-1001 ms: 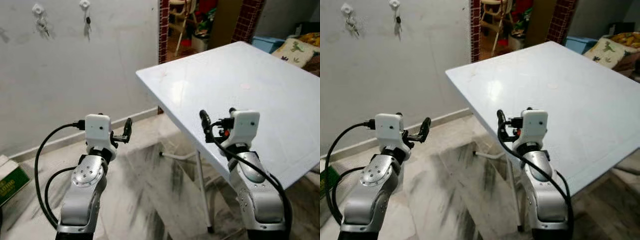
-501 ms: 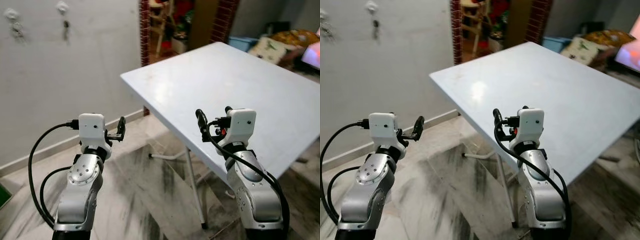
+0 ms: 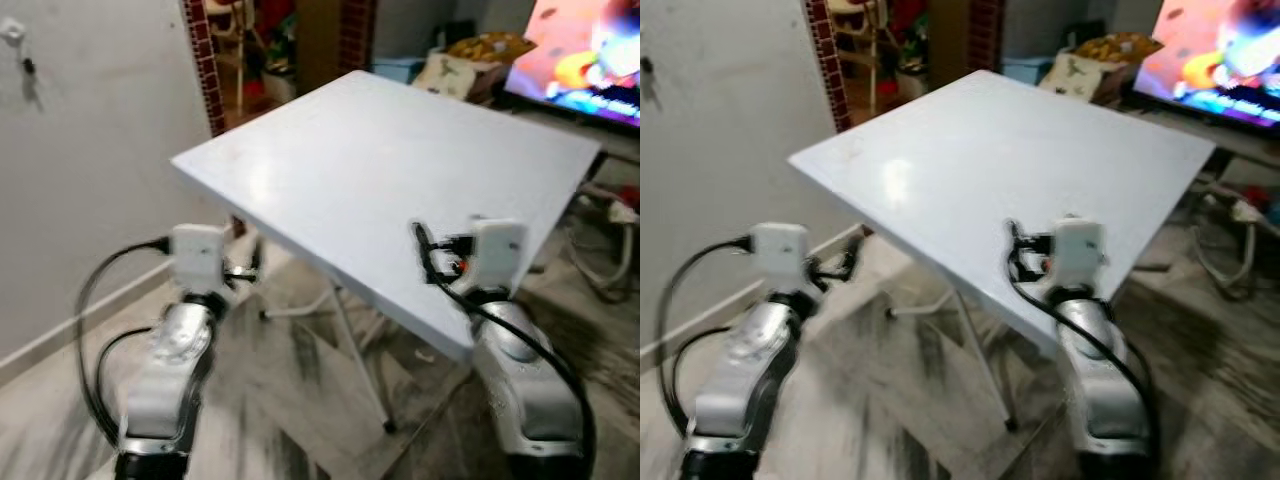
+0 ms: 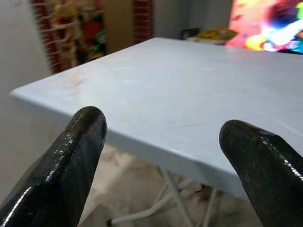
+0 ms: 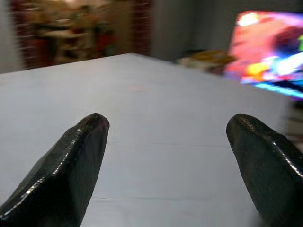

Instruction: Hang keys on a hook

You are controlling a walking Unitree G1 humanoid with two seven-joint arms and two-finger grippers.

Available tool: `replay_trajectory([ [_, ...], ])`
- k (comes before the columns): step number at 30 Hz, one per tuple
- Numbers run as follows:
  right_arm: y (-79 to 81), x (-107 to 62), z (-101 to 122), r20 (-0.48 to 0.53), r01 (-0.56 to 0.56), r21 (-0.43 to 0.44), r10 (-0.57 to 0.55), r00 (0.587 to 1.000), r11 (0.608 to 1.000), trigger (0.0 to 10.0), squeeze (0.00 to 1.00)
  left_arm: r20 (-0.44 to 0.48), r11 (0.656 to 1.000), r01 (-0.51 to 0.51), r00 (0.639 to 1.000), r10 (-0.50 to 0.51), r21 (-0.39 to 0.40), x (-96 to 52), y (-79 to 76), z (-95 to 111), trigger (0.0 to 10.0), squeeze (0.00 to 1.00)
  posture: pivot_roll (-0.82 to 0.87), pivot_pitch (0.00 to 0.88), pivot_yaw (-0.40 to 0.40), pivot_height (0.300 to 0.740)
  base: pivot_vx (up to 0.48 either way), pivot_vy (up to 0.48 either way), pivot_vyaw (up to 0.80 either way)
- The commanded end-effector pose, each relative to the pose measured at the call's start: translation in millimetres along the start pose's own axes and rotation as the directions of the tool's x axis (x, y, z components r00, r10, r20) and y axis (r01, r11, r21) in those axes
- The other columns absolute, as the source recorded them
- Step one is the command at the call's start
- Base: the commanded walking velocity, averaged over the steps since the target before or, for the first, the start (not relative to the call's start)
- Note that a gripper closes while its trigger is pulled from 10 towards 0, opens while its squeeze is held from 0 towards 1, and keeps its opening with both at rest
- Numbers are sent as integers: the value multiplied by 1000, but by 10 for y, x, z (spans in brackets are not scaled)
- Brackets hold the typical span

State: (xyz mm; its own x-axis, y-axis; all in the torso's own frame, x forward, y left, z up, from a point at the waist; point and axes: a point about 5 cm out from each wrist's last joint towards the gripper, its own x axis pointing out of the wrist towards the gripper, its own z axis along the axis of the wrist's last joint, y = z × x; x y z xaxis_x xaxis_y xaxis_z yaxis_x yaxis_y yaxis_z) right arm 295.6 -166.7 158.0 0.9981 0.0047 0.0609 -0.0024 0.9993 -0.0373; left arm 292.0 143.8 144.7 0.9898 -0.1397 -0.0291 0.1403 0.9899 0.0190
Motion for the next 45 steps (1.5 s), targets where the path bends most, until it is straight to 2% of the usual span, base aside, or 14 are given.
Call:
replay_trajectory([
  [1, 54, 27, 59, 23, -11, 8, 11, 1000, 1000, 10000, 0, -11, 1000, -19, 1000, 19, 0, 15, 66, -7, 10000, 0, 2, 0, 34, 740, 0, 0, -781],
  [22, -20, 35, 56, 21, 19, 12, -20, 1000, 1000, 10000, 0, -32, 991, -81, 996, 78, -106, 74, 139, 0, 10000, 0, -11, 0, 36, 740, 0, 0, -783],
  [26, -27, 31, 58, 24, 16, 13, -17, 1000, 1000, 10000, 0, -44, 986, -97, 995, 91, -139, 100, 154, 1, 10000, 0, -14, 0, 35, 740, 0, 240, 0],
  [39, -45, 12, 47, 20, 18, 10, -18, 1000, 1000, 10000, 0, -49, 981, -114, 993, 107, -155, 119, 194, 0, 10000, 0, -20, 0, 31, 740, 0, 480, 0],
  [40, -55, 0, 37, 26, 23, -9, -23, 999, 1000, 10000, 0, -51, 984, -116, 993, 110, -137, 113, 196, -5, 10000, 0, -23, 0, 22, 740, 0, 480, 0],
  [41, -29, 2, 111, 79, 8, -127, 2, 997, 992, 10000, 0, -36, 983, -131, 991, 128, -127, 119, 198, 21, 10000, 0, -19, 0, 14, 740, 0, 472, 0],
  [42, 74, 38, 252, 151, -38, -178, 65, 986, 983, 10000, 0, -10, 978, -148, 989, 148, -150, 162, 180, 90, 10000, 0, -18, 0, 3, 740, 0, 461, 0],
  [44, 220, 142, 493, 234, -49, -179, 91, 968, 983, 10000, 0, 27, 972, -129, 990, 137, -194, 302, 80, 248, 10000, 0, -26, 0, 1, 740, 0, 439, 0],
  [45, 275, 211, 567, 246, -55, -125, 84, 966, 991, 10000, 0, 76, 974, -91, 991, 108, -207, 400, 3, 381, 10000, 0, -25, 0, -10, 740, 0, 461, 0],
])
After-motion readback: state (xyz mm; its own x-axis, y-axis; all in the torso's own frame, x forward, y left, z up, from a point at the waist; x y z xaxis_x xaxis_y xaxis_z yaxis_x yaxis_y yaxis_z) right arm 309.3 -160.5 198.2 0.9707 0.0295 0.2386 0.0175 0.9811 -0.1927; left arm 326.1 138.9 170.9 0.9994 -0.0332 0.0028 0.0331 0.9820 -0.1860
